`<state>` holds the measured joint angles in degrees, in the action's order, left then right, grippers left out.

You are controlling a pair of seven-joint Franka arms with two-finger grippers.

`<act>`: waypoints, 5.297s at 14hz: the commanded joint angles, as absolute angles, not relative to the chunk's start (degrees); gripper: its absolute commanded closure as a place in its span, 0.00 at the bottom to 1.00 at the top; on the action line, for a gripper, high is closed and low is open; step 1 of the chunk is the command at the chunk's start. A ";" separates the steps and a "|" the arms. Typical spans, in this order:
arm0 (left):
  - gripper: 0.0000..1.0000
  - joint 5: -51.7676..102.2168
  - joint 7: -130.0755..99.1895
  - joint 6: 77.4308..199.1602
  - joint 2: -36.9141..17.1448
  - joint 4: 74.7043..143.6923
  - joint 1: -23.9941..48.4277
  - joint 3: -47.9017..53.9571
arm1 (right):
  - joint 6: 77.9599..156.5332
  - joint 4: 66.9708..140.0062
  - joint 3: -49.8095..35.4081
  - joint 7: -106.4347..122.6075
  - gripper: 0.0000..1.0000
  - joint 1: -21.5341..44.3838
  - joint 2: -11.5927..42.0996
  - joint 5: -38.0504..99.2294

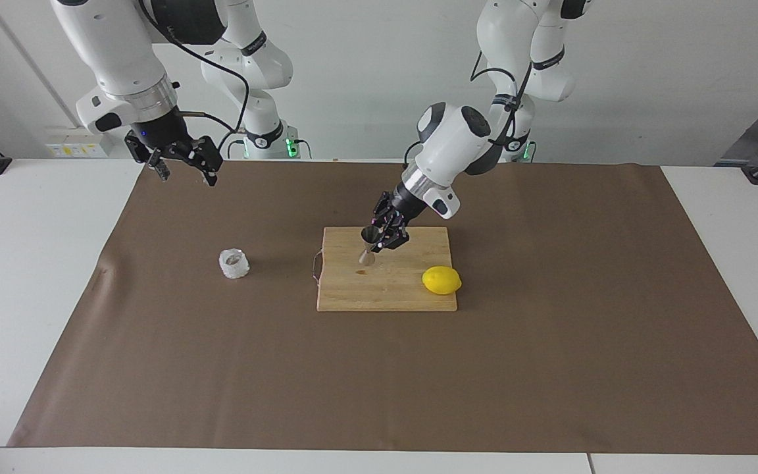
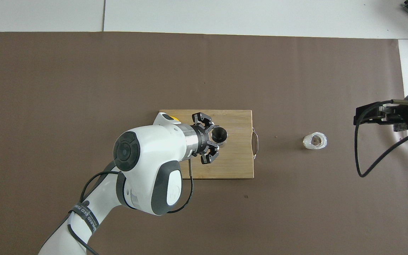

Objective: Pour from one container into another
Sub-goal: 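Lift the metal cup with the left gripper and carry it over the board, then set the metal cup on the board and open the left gripper, then retract the left gripper while the right gripper reaches the white cup, then close the right gripper around the small white cup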

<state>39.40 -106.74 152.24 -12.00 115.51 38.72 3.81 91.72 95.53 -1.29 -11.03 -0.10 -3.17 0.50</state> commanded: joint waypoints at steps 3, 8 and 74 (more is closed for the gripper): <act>1.00 38.94 -107.58 154.25 -11.95 117.24 41.22 2.90 | 92.46 97.21 -1.67 -10.02 0.00 -0.35 -4.57 -0.09; 1.00 38.41 -107.14 155.30 -12.13 118.39 42.36 2.90 | 92.46 97.21 -1.67 -10.11 0.00 -0.35 -4.57 -0.09; 0.00 0.88 2.72 90.62 3.60 94.83 0.18 1.85 | 123.39 126.47 -1.32 137.64 0.00 -13.89 15.21 46.84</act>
<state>0.47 2.48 91.30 2.87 94.18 -0.25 2.36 121.40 124.39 -0.99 136.29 -14.16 16.26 44.32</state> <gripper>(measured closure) 0.000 0.000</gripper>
